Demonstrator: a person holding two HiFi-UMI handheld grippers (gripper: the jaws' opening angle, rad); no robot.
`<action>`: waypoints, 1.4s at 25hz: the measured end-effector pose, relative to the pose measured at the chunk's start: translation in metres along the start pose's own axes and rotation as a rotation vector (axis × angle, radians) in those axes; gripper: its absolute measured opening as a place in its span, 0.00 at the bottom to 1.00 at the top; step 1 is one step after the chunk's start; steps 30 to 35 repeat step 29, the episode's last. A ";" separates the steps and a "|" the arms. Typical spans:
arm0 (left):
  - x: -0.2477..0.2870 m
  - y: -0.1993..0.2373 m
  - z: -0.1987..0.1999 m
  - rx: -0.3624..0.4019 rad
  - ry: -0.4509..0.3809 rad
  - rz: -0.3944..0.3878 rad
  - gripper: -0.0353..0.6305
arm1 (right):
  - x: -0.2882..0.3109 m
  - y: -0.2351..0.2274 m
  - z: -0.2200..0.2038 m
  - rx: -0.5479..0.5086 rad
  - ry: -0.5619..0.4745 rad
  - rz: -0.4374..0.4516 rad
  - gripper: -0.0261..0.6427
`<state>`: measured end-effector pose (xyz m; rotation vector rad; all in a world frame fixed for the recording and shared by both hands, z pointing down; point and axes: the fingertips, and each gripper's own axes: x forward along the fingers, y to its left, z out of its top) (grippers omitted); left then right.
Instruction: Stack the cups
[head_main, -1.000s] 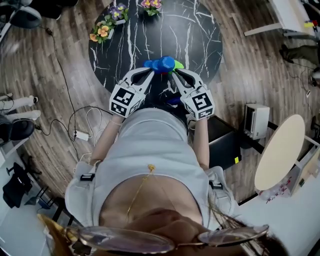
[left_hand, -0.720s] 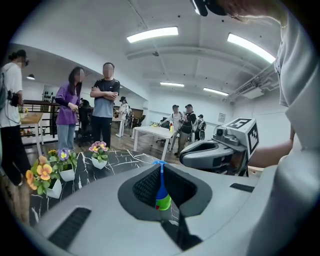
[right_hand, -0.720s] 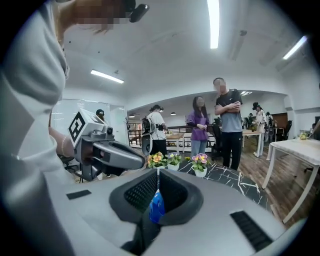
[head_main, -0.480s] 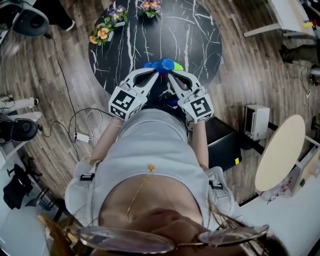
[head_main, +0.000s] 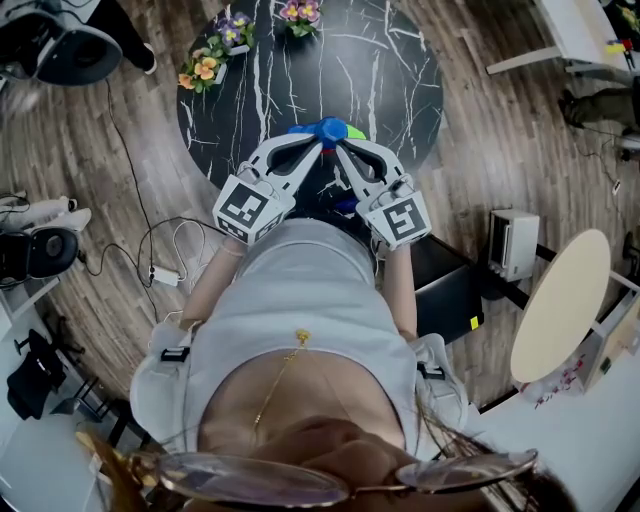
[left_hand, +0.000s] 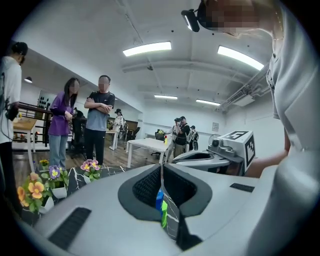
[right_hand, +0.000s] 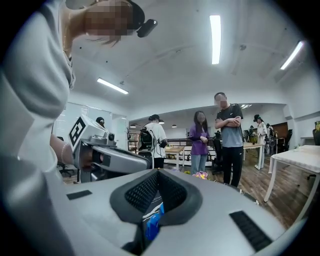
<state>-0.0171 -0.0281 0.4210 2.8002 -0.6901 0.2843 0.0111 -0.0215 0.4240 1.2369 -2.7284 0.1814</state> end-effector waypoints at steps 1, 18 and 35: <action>0.000 -0.001 0.001 -0.002 -0.004 -0.004 0.11 | -0.001 0.001 0.002 -0.007 -0.007 0.003 0.07; -0.006 -0.006 0.006 0.026 -0.011 -0.006 0.11 | -0.002 0.006 0.009 -0.024 -0.012 0.002 0.06; -0.008 -0.005 0.009 0.018 -0.017 -0.007 0.11 | -0.004 0.003 0.010 -0.039 -0.005 -0.008 0.06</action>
